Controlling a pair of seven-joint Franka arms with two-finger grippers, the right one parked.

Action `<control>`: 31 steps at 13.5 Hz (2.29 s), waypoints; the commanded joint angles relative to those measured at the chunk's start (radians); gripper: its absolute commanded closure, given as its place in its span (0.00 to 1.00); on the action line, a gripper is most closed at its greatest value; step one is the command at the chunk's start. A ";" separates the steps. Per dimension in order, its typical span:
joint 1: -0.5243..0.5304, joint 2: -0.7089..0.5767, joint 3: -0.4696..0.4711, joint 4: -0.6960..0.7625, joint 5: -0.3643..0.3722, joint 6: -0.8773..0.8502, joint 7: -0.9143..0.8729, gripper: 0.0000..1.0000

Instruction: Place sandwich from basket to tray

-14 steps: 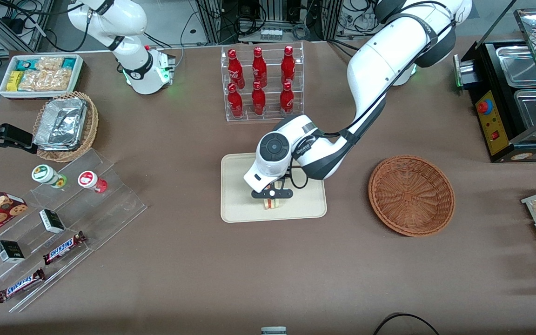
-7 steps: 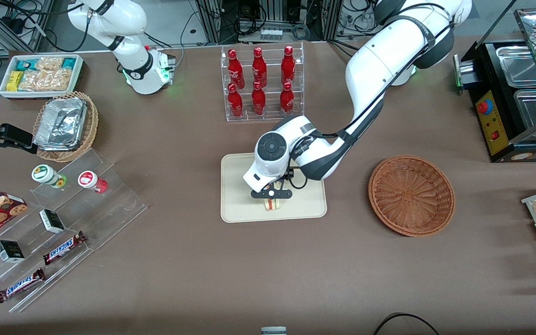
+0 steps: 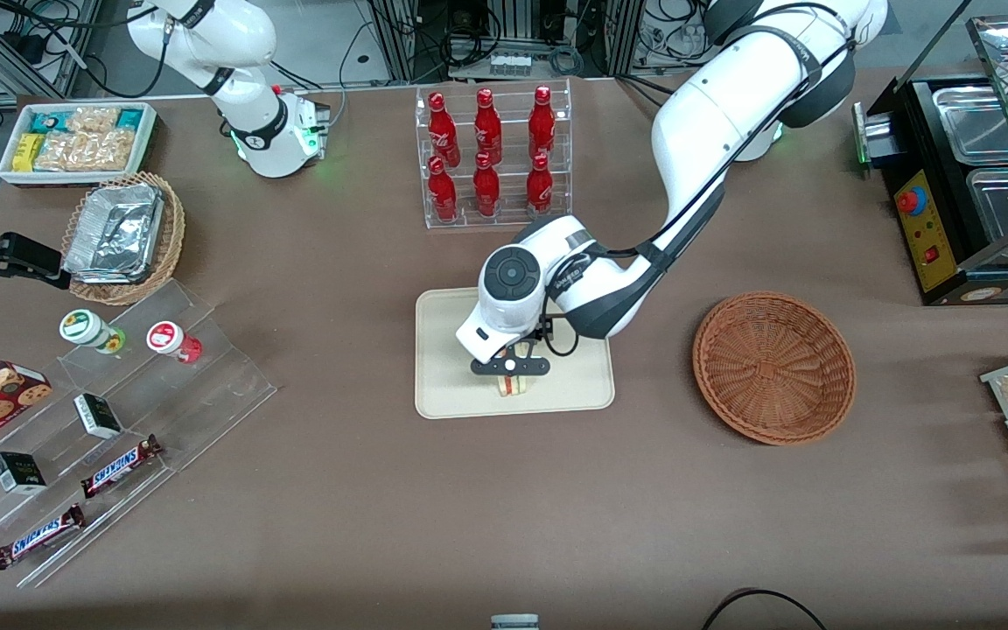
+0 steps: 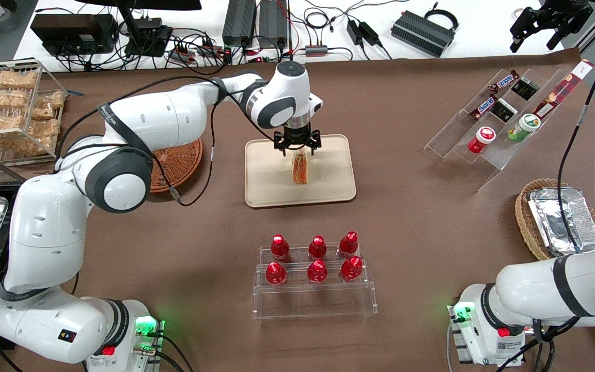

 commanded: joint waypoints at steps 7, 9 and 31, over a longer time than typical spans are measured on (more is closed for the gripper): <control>-0.001 -0.190 -0.007 0.024 -0.089 -0.167 -0.022 0.00; 0.000 -0.204 -0.002 0.066 -0.140 -0.220 -0.015 0.00; 0.459 -0.540 0.002 -0.207 -0.201 -0.350 0.608 0.00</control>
